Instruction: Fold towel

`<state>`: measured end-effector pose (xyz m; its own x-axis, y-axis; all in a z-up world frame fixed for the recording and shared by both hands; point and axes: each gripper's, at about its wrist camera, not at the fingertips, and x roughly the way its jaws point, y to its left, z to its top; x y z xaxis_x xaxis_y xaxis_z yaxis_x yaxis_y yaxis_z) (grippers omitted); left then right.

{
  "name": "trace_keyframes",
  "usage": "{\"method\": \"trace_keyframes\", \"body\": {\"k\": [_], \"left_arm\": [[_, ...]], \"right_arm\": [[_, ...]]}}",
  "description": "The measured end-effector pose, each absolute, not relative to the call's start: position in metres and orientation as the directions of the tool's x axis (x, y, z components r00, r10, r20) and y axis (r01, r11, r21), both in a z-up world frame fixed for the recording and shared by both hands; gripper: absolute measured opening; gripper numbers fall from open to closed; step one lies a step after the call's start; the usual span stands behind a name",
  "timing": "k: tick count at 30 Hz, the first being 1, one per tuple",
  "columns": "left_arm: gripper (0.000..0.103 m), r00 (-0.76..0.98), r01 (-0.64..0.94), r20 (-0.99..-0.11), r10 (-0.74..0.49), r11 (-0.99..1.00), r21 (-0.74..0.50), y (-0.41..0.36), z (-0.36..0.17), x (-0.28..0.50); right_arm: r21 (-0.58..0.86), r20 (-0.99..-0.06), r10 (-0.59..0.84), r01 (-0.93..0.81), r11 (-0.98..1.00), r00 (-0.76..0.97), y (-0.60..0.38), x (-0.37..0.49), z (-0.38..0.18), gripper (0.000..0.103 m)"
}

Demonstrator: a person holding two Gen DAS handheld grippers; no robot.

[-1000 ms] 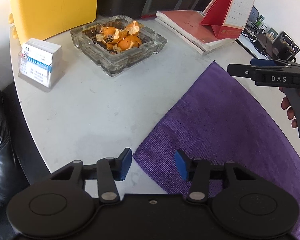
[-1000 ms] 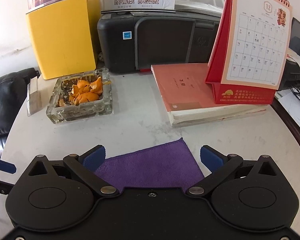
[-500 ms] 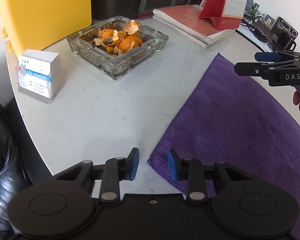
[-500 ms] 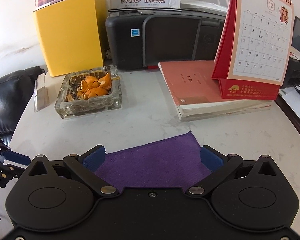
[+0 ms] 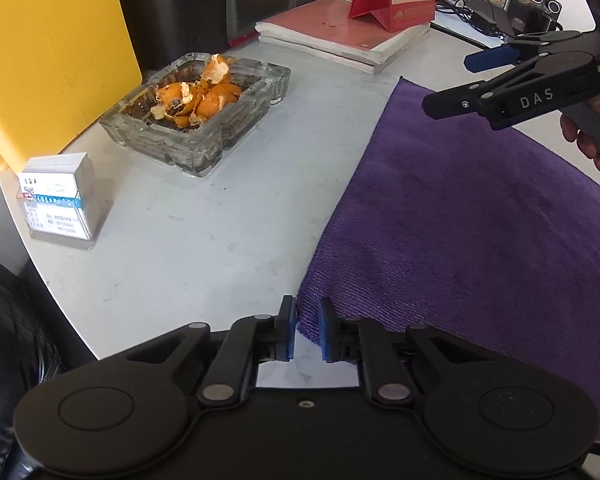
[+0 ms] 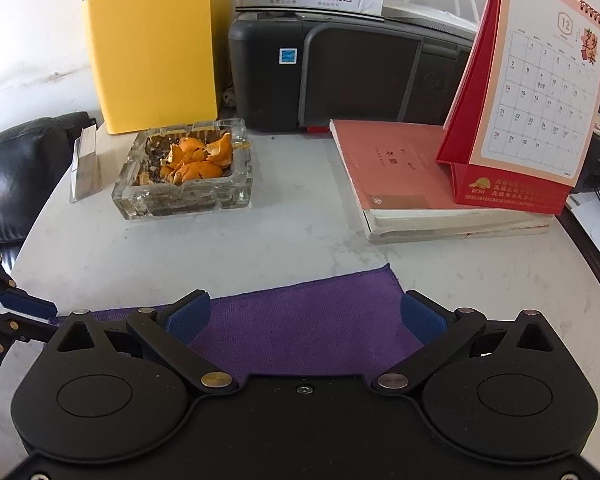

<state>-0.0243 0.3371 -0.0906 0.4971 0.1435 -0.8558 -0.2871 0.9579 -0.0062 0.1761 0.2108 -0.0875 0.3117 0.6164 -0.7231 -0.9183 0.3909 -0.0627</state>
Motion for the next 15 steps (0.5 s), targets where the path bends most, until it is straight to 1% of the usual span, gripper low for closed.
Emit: {"method": "trace_keyframes", "body": {"k": [2, 7, 12, 15], "left_arm": [[0.005, 0.501, -0.283, -0.855, 0.136, 0.959, -0.014, 0.338, -0.09, -0.024], [0.005, 0.516, -0.273, -0.852, 0.09, 0.96, -0.065, 0.342, -0.089, -0.026], [0.005, 0.51, -0.264, -0.856, 0.087, 0.963, -0.06, 0.345, -0.09, -0.026], [0.005, 0.508, -0.251, -0.858, 0.08, 0.966, -0.058, 0.346, -0.09, -0.025]], "right_arm": [[-0.079, -0.721, 0.612, -0.917, 0.391, 0.323, 0.211, 0.178, -0.089, 0.103], [-0.131, -0.733, 0.591, -0.923, 0.363, 0.337, 0.216, 0.189, -0.095, 0.103], [-0.162, -0.755, 0.561, -0.926, 0.341, 0.338, 0.23, 0.209, -0.104, 0.103], [-0.192, -0.758, 0.553, -0.928, 0.319, 0.347, 0.24, 0.221, -0.109, 0.096]]}}
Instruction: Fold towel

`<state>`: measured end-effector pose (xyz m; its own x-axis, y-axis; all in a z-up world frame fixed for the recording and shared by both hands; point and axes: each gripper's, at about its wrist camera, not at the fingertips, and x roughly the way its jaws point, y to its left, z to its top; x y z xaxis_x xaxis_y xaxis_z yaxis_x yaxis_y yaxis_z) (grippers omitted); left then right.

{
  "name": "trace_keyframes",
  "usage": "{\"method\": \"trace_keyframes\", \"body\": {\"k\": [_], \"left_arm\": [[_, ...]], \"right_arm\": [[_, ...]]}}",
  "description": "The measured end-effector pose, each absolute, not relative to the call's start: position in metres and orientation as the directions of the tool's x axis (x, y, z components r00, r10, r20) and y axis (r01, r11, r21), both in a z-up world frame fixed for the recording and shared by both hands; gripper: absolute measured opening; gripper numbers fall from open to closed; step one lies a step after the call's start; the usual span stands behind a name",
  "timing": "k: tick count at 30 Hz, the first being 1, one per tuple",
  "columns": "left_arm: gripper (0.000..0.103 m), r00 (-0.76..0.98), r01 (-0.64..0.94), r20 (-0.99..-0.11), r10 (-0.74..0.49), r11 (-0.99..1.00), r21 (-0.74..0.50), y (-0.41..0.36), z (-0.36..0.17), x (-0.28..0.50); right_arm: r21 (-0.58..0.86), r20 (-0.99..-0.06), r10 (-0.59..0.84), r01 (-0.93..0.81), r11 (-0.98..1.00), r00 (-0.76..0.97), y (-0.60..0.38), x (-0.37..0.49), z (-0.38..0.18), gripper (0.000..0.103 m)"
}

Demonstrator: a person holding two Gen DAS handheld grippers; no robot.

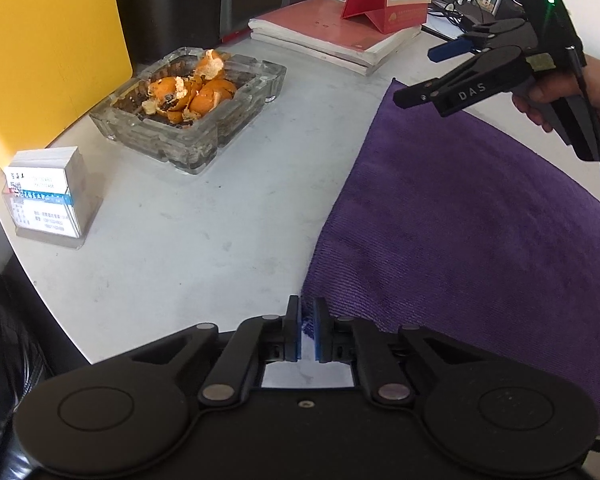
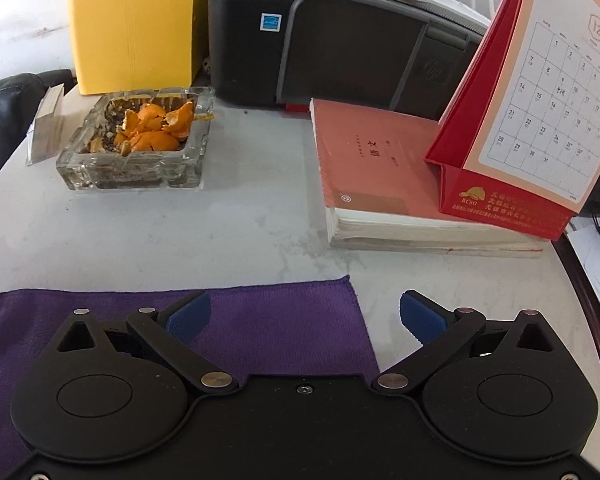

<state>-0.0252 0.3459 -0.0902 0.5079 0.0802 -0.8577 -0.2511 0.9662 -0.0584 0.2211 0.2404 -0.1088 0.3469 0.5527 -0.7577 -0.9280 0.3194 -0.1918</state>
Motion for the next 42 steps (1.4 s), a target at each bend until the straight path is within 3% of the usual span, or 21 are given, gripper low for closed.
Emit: {"method": "trace_keyframes", "body": {"k": [9, 21, 31, 39, 42], "left_arm": [[0.006, 0.499, -0.204, -0.864, 0.067, 0.978, -0.042, 0.347, -0.09, -0.025], [0.006, 0.495, -0.185, -0.867, 0.055, 0.982, -0.044, 0.348, -0.09, -0.024], [0.008, 0.489, -0.178, -0.871, 0.055, 0.983, -0.037, 0.348, -0.089, -0.023], [0.008, 0.485, -0.178, -0.872, 0.06, 0.983, -0.031, 0.348, -0.09, -0.022], [0.008, 0.487, -0.184, -0.872, 0.056, 0.982, -0.04, 0.348, -0.09, -0.022]], "right_arm": [[-0.166, -0.806, 0.526, -0.957, 0.24, 0.271, 0.257, 0.256, -0.117, 0.065], [-0.006, -0.864, 0.499, -0.992, 0.127, 0.069, 0.262, 0.29, -0.121, 0.062], [0.021, -0.877, 0.48, -0.998, 0.058, 0.009, 0.267, 0.297, -0.119, 0.054], [0.026, -0.886, 0.463, -0.999, 0.022, -0.013, 0.27, 0.294, -0.117, 0.032], [0.028, -0.888, 0.459, -1.0, 0.014, -0.018, 0.271, 0.292, -0.116, 0.018]]}}
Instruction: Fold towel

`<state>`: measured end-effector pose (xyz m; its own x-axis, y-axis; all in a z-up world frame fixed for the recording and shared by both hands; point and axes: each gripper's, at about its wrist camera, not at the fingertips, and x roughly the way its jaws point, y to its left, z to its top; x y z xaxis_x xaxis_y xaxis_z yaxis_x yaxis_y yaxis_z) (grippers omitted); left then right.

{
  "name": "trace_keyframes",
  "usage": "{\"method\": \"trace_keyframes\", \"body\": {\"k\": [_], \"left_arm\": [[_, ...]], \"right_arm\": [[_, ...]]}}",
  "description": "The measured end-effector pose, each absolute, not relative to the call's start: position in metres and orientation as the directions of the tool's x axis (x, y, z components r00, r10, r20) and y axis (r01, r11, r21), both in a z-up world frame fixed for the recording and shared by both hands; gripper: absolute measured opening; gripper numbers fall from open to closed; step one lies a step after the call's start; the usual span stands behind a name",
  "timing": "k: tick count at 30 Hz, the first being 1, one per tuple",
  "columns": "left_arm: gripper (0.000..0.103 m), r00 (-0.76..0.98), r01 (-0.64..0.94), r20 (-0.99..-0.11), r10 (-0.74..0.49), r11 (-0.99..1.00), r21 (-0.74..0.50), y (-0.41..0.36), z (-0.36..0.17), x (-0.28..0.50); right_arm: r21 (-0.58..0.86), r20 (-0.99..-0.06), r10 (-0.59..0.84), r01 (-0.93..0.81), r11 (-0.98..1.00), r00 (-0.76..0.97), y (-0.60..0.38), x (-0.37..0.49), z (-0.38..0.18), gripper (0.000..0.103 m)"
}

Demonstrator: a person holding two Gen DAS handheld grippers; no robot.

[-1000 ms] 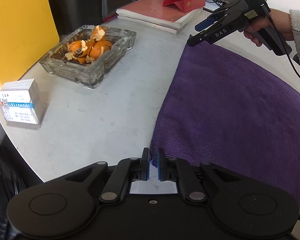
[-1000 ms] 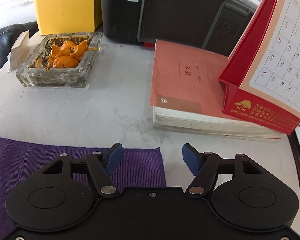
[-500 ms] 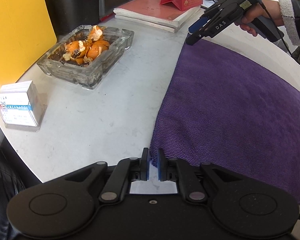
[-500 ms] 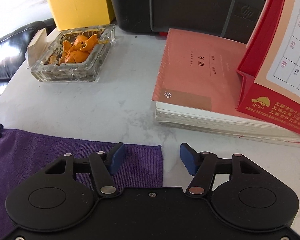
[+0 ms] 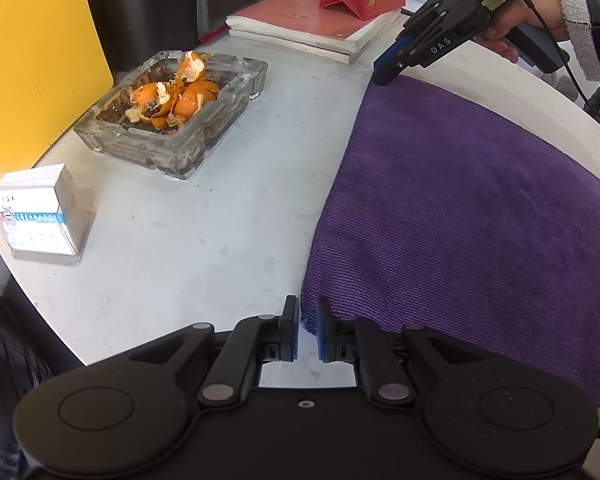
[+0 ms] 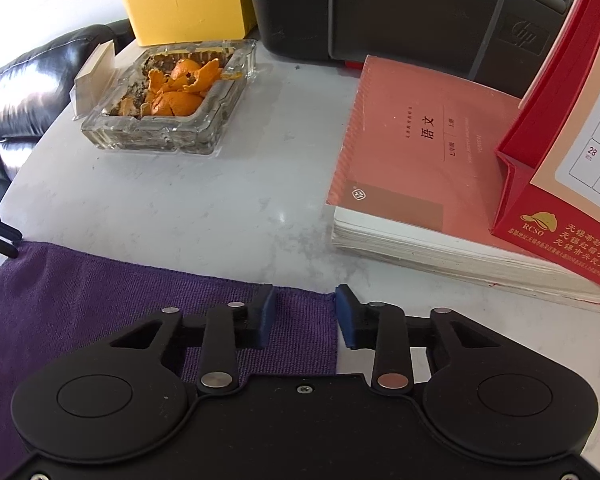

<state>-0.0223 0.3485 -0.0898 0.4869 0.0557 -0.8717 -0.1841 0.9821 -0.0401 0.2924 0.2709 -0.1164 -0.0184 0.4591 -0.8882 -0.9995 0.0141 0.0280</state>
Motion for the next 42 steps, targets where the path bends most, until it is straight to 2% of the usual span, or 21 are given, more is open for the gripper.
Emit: {"method": "trace_keyframes", "body": {"k": [4, 13, 24, 28, 33, 35, 37, 40, 42], "left_arm": [[0.004, 0.494, -0.195, -0.868, 0.044, 0.979, -0.061, 0.35, -0.09, -0.024], [0.003, 0.546, -0.188, -0.837, -0.027, 0.97, -0.154, 0.351, -0.076, -0.033], [0.003, 0.56, -0.059, -0.82, -0.12, 0.981, -0.184, 0.312, -0.063, -0.051], [0.003, 0.54, 0.009, -0.829, -0.149, 0.985, -0.172, 0.289, -0.069, -0.054], [0.003, 0.511, 0.065, -0.85, -0.126, 0.992, -0.108, 0.27, -0.085, -0.05], [0.003, 0.503, 0.08, -0.855, -0.125, 0.992, -0.097, 0.265, -0.088, -0.049], [0.003, 0.505, 0.08, -0.853, -0.133, 0.991, -0.107, 0.265, -0.088, -0.049], [0.003, 0.519, 0.063, -0.839, -0.164, 0.986, -0.154, 0.268, -0.085, -0.05], [0.003, 0.536, 0.059, -0.823, -0.189, 0.981, -0.187, 0.27, -0.079, -0.051]], "right_arm": [[0.029, -0.886, 0.463, -1.0, 0.006, -0.023, 0.27, 0.286, -0.116, 0.006], [0.068, -0.868, 0.495, -0.997, 0.02, -0.049, 0.255, 0.278, -0.1, 0.005], [0.078, -0.847, 0.531, -0.995, 0.054, -0.037, 0.175, 0.24, -0.059, 0.005], [0.069, -0.87, 0.493, -0.993, 0.099, -0.012, 0.129, 0.22, -0.063, 0.005], [0.047, -0.888, 0.459, -0.988, 0.147, 0.026, 0.1, 0.204, -0.079, 0.006], [0.05, -0.89, 0.454, -0.982, 0.182, 0.038, 0.095, 0.204, -0.085, 0.01], [0.064, -0.888, 0.457, -0.969, 0.237, 0.053, 0.09, 0.205, -0.087, 0.028], [0.148, -0.835, 0.546, -0.928, 0.343, 0.069, 0.072, 0.205, -0.074, 0.048], [0.24, -0.778, 0.621, -0.868, 0.434, 0.095, 0.057, 0.198, -0.06, 0.05]]}}
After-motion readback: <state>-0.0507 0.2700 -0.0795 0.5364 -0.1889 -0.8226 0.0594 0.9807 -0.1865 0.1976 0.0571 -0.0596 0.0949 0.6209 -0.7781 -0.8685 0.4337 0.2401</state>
